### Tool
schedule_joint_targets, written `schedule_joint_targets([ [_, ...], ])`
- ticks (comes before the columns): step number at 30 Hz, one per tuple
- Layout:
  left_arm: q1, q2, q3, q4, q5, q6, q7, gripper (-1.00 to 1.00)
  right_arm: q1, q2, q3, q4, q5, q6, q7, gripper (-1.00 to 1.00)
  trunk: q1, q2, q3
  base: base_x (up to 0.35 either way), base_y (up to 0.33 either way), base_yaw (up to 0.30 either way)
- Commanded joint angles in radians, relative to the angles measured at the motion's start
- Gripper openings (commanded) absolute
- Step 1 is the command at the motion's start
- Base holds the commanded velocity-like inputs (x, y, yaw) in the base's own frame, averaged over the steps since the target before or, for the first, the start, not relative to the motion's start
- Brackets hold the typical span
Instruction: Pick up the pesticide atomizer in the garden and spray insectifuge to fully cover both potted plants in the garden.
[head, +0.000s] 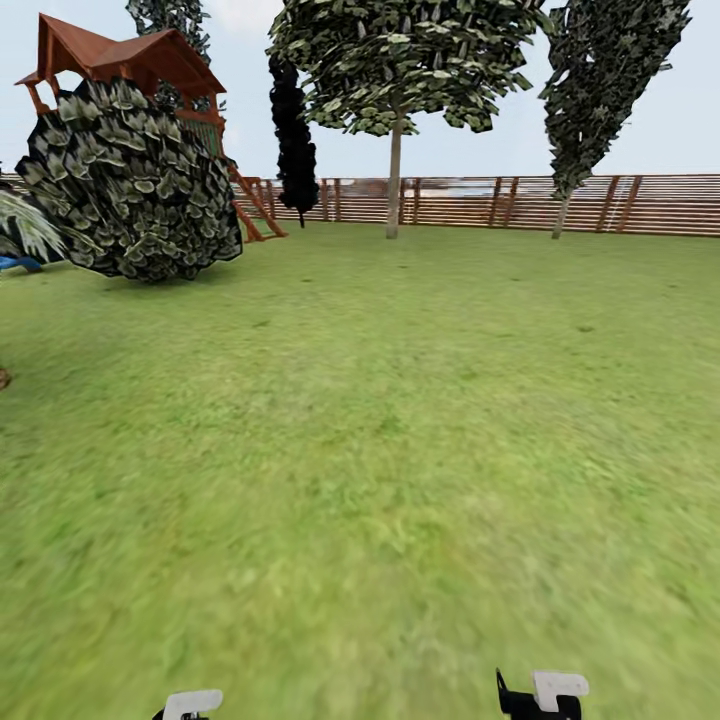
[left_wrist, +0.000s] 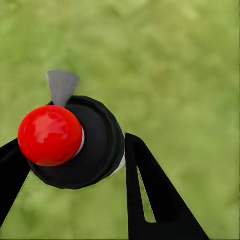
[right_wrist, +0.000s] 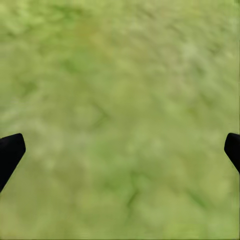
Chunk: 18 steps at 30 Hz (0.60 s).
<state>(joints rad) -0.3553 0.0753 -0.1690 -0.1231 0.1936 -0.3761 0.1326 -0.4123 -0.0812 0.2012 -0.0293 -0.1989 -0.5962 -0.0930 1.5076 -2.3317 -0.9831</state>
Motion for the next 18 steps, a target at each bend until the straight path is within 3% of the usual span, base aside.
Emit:
schedule_joint_targets([
  [1,-0.001,0.000,-0.009,0.000,0.007,-0.003,0.004,-1.00,0.000,0.000,0.009,0.000,-0.007,-0.002,-0.004,1.00,0.000,0.000,-0.001,0.340,0.000,0.033],
  [12,-0.001,0.000,-0.009,0.000,0.007,-0.003,0.004,-1.00,0.000,0.000,0.009,0.000,-0.007,-0.002,-0.004,1.00,0.000,0.000,-0.001,0.340,0.000,0.006],
  [18,-0.001,0.000,-0.009,0.000,0.006,-0.003,0.004,-1.00,0.000,0.001,0.009,0.000,-0.007,-0.002,-0.004,1.00,0.000,0.000,-0.001,0.340,0.000,0.125],
])
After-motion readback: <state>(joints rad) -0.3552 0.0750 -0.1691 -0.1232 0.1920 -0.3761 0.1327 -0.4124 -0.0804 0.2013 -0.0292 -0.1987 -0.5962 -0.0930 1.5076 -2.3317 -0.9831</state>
